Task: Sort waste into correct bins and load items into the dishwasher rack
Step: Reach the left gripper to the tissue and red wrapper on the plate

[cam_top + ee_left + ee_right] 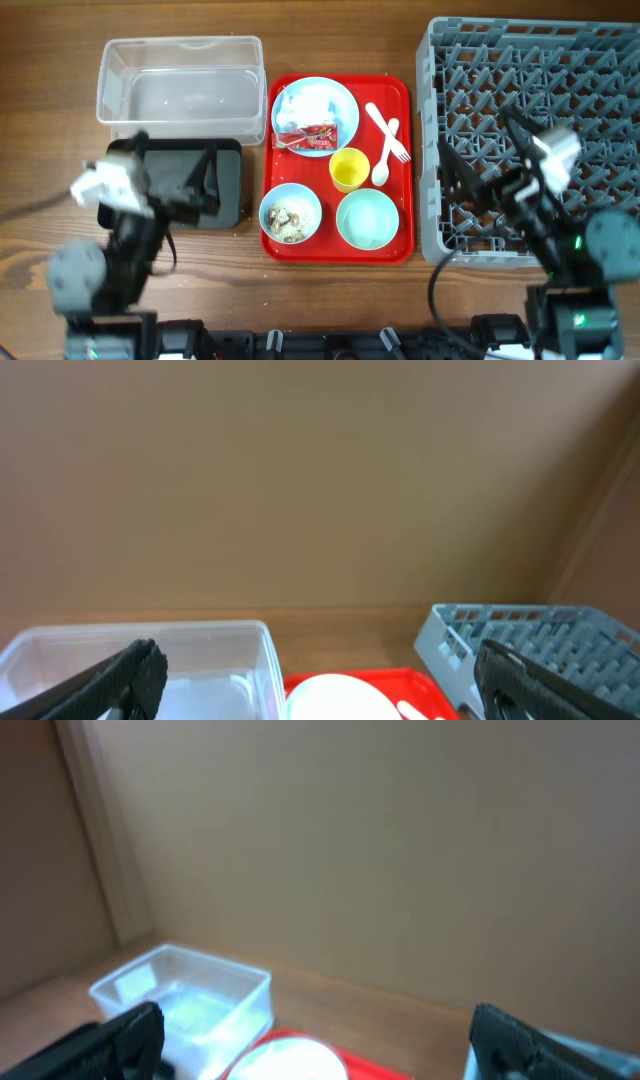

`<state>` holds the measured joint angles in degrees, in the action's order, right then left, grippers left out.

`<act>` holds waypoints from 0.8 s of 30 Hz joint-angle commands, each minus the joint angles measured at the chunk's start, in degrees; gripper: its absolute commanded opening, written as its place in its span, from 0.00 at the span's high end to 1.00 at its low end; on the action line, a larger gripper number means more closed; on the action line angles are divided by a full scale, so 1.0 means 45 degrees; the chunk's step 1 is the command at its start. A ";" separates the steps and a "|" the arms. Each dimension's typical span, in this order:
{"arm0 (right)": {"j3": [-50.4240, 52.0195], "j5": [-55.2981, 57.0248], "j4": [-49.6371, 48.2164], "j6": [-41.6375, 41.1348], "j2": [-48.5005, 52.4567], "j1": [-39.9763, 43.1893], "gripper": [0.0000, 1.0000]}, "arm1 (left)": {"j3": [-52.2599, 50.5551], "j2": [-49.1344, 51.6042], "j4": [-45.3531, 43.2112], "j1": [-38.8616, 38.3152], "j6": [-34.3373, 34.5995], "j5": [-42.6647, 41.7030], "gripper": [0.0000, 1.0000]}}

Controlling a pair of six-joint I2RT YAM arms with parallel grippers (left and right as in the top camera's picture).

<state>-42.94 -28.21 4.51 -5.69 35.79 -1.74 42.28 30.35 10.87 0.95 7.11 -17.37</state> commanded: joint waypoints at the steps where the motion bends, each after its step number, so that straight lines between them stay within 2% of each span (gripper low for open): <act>1: -0.1817 -0.0947 0.1438 0.0321 0.1360 -0.0073 0.00 | 0.3371 0.3507 0.1627 -0.0500 -0.1209 -0.0622 0.00; 6: -0.3317 -0.1020 0.3585 0.1141 0.2458 -0.0073 0.00 | 0.7310 0.7611 0.4716 -0.1778 -0.2739 -0.0559 0.00; 10: -0.3453 -0.1287 0.4216 0.1593 0.2895 -0.0073 0.00 | 1.0739 1.1497 0.7781 -0.2943 -0.4493 -0.0568 0.00; 12: -0.3453 -0.1282 0.4673 0.1588 0.3031 -0.0073 0.00 | 1.1696 1.2910 0.8616 -0.3264 -0.4891 -0.0563 0.00; 19: -0.3453 -0.1268 0.6232 0.1598 0.3483 -0.0073 0.00 | 1.2012 1.6067 0.8204 -0.3415 -0.4969 -0.1049 0.00; 24: -0.3449 -0.1268 0.6649 0.1588 0.3866 -0.0073 0.00 | 1.2012 1.7641 0.7800 -0.3487 -0.6654 -0.1035 0.00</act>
<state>-57.47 -32.69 33.71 0.45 51.88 -1.74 95.07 105.78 46.85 -14.35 -15.73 -20.71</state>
